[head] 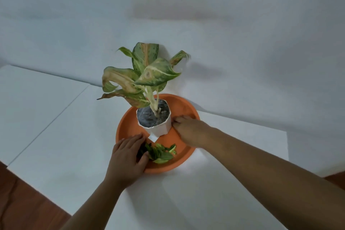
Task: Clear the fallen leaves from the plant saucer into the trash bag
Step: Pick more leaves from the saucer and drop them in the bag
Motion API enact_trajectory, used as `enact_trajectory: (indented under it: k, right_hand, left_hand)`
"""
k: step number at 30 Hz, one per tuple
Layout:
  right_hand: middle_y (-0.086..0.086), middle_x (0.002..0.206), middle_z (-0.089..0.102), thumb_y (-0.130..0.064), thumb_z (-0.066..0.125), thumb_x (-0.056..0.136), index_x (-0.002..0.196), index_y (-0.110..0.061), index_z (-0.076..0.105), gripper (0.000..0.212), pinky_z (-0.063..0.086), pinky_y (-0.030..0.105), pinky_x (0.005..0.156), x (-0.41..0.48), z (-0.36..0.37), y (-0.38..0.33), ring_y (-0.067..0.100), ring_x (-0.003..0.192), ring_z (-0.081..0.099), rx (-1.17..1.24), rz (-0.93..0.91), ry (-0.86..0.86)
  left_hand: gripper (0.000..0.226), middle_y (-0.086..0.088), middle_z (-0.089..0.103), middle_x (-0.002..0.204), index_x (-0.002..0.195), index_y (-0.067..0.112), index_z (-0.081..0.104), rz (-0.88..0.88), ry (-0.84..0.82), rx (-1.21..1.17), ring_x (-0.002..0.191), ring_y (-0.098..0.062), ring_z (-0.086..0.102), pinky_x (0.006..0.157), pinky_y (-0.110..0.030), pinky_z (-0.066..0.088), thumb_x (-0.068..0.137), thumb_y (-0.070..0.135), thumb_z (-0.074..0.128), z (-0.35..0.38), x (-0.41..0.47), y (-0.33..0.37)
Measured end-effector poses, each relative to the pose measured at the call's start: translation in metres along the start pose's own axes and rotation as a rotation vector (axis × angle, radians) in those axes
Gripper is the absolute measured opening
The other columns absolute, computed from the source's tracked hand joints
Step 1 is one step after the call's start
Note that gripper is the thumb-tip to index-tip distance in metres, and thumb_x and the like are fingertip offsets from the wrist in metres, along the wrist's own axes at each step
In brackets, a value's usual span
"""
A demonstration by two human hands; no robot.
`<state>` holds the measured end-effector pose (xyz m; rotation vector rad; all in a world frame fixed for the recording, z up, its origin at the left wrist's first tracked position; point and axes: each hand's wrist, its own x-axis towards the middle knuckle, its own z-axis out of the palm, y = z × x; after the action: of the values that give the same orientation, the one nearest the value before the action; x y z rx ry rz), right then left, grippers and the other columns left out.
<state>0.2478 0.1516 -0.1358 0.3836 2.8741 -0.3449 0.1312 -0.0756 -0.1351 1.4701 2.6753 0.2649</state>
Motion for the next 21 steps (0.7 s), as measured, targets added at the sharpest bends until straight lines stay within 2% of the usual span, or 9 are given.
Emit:
enact_trajectory:
  k: [4,7,9,13,16,19,21]
  right_hand:
    - [0.008,0.137,0.051,-0.013,0.05,0.09,0.137,-0.01,0.048,0.048,0.048,0.042,0.1,-0.017,0.009,-0.009,0.029,0.122,0.051,0.16,-0.007,0.046]
    - [0.008,0.135,0.051,-0.014,0.048,0.091,0.135,-0.011,0.05,0.044,0.046,0.041,0.101,-0.011,0.001,-0.008,0.028,0.121,0.051,0.233,0.037,0.1]
    - [0.009,0.136,0.049,-0.015,0.046,0.091,0.135,-0.01,0.049,0.045,0.044,0.042,0.103,-0.004,-0.005,-0.007,0.029,0.123,0.048,0.218,0.072,0.126]
    - [0.006,0.148,0.039,-0.02,0.045,0.093,0.142,-0.01,0.043,0.049,0.039,0.04,0.109,0.002,-0.01,-0.014,0.027,0.131,0.042,0.168,0.113,0.062]
    - [0.003,0.146,0.041,-0.023,0.045,0.093,0.14,-0.012,0.043,0.048,0.046,0.04,0.102,-0.015,-0.006,-0.03,0.025,0.125,0.048,0.162,0.122,0.06]
    - [0.003,0.142,0.044,-0.029,0.042,0.094,0.134,-0.014,0.047,0.043,0.051,0.043,0.094,-0.045,0.003,-0.043,0.025,0.121,0.051,0.124,0.133,0.062]
    - [0.004,0.141,0.045,-0.03,0.041,0.095,0.134,-0.015,0.048,0.042,0.05,0.042,0.096,-0.056,0.005,-0.06,0.024,0.124,0.049,0.136,0.129,0.074]
  left_hand:
    - [0.066,0.002,0.056,0.142,0.135,0.021,0.057,0.009,-0.005,0.004,0.133,-0.018,0.048,0.115,-0.038,0.025,0.085,0.057,0.033,0.001,0.0,-0.001]
    - [0.067,0.0,0.057,0.14,0.135,0.02,0.058,0.008,-0.007,-0.006,0.133,-0.02,0.049,0.114,-0.04,0.026,0.084,0.057,0.034,0.0,0.0,-0.002]
    - [0.067,0.0,0.058,0.14,0.134,0.02,0.059,0.014,-0.003,-0.009,0.132,-0.02,0.049,0.114,-0.039,0.026,0.083,0.057,0.035,-0.001,0.0,-0.001]
    - [0.068,0.001,0.056,0.142,0.135,0.02,0.057,0.018,-0.006,-0.014,0.134,-0.018,0.047,0.115,-0.037,0.026,0.083,0.057,0.035,-0.002,0.001,-0.001]
    - [0.069,-0.002,0.057,0.14,0.134,0.016,0.058,0.024,0.003,-0.023,0.132,-0.021,0.05,0.114,-0.04,0.031,0.083,0.057,0.036,-0.005,-0.002,-0.002]
    - [0.07,-0.001,0.056,0.142,0.138,0.017,0.053,0.015,-0.019,-0.031,0.133,-0.02,0.048,0.114,-0.039,0.029,0.083,0.058,0.036,-0.006,0.001,0.001]
    - [0.068,0.0,0.053,0.144,0.141,0.018,0.048,0.014,-0.045,-0.069,0.134,-0.021,0.046,0.113,-0.039,0.033,0.084,0.056,0.043,-0.01,0.006,-0.001]
